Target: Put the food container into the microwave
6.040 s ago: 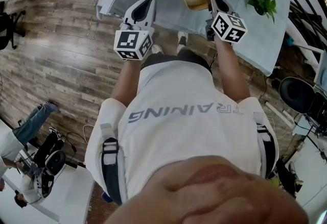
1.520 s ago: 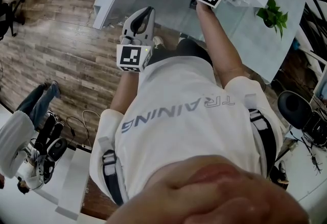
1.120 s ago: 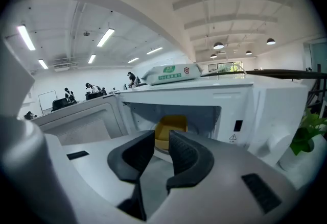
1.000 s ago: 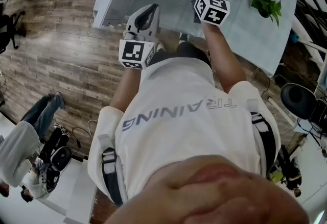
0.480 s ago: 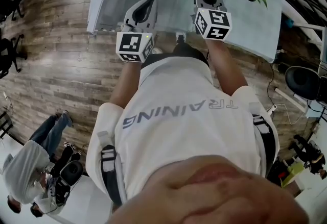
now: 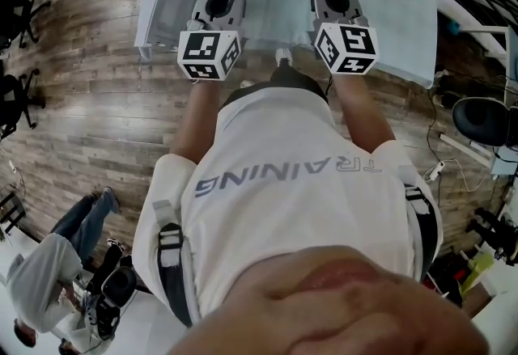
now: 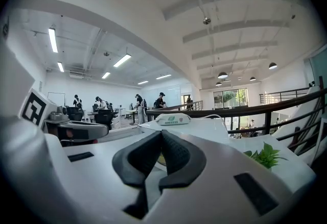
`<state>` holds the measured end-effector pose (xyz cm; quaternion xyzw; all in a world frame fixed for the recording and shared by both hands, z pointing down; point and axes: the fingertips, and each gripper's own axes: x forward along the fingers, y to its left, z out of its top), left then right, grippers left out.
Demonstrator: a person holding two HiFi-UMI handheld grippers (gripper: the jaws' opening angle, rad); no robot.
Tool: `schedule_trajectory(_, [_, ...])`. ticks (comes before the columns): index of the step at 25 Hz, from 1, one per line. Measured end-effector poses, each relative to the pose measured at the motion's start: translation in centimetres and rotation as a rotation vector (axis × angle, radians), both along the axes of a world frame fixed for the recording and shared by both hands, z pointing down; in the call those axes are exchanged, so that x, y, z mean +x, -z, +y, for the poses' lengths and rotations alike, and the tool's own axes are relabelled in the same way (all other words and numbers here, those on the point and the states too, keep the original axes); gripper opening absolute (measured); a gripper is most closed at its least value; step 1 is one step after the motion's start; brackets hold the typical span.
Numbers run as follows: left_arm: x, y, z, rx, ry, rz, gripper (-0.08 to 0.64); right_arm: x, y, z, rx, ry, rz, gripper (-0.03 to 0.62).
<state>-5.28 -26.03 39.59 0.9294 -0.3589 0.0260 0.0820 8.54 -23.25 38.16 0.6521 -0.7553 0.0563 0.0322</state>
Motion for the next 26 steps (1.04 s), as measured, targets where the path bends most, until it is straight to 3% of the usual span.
schedule_trajectory(26, [-2.2, 0.5, -0.3, -0.018, 0.036, 0.034, 0.043, -1.6, -0.5, -1.0, -0.012, 0.038, 0.006, 0.021])
